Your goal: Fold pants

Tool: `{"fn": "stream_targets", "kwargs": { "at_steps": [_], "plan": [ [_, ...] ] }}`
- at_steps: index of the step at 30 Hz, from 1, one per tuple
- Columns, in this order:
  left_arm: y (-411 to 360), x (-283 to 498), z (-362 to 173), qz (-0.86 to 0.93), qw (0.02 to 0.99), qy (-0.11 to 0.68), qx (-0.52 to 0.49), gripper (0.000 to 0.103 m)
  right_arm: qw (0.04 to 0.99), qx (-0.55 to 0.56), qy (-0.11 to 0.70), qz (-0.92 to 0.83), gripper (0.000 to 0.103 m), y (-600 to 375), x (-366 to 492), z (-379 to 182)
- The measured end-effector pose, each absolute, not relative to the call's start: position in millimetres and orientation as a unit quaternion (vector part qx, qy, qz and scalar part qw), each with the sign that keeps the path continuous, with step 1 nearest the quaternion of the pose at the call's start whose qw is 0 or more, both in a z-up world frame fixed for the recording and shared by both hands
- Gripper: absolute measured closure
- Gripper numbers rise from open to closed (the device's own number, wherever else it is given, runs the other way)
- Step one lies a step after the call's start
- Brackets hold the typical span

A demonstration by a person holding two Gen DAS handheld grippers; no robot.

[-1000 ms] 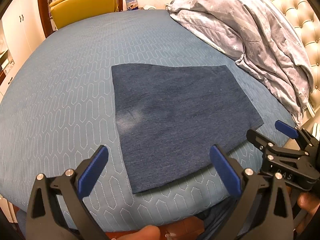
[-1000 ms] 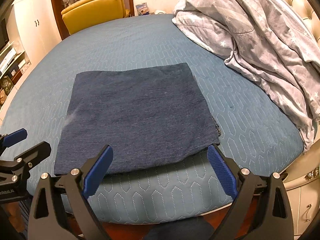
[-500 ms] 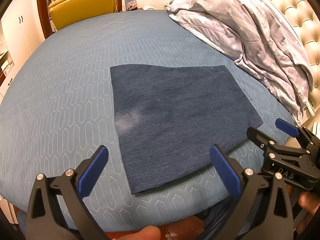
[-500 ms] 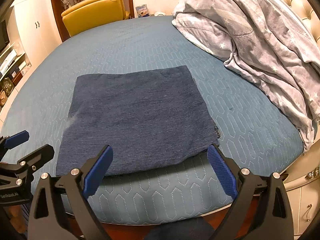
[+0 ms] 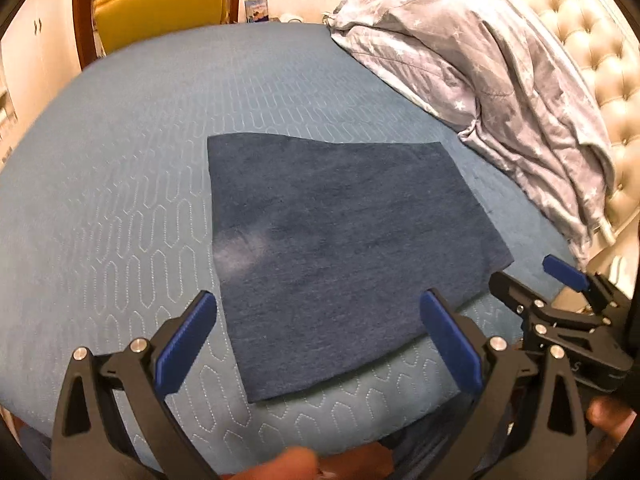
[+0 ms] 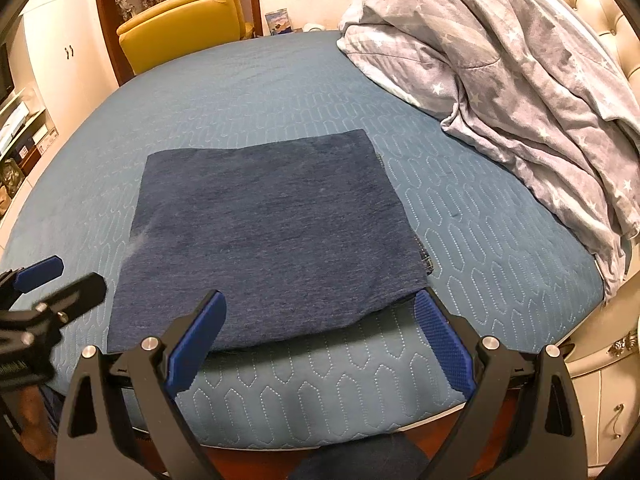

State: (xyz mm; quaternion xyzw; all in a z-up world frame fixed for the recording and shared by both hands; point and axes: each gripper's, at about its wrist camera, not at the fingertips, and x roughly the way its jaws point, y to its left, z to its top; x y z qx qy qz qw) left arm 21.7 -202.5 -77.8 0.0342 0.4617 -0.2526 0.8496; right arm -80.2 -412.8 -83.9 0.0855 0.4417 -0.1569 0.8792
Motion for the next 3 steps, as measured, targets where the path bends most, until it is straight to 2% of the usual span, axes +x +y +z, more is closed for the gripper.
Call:
{"fn": "stream_targets", "kwargs": {
  "at_steps": [3],
  "plan": [
    [-159.4,40.8,-74.5,-0.241,0.860,0.450,0.002,0.001,0.880,0.086,0.438,-0.160,0.011,-412.2,-79.7,-82.1]
  ]
}}
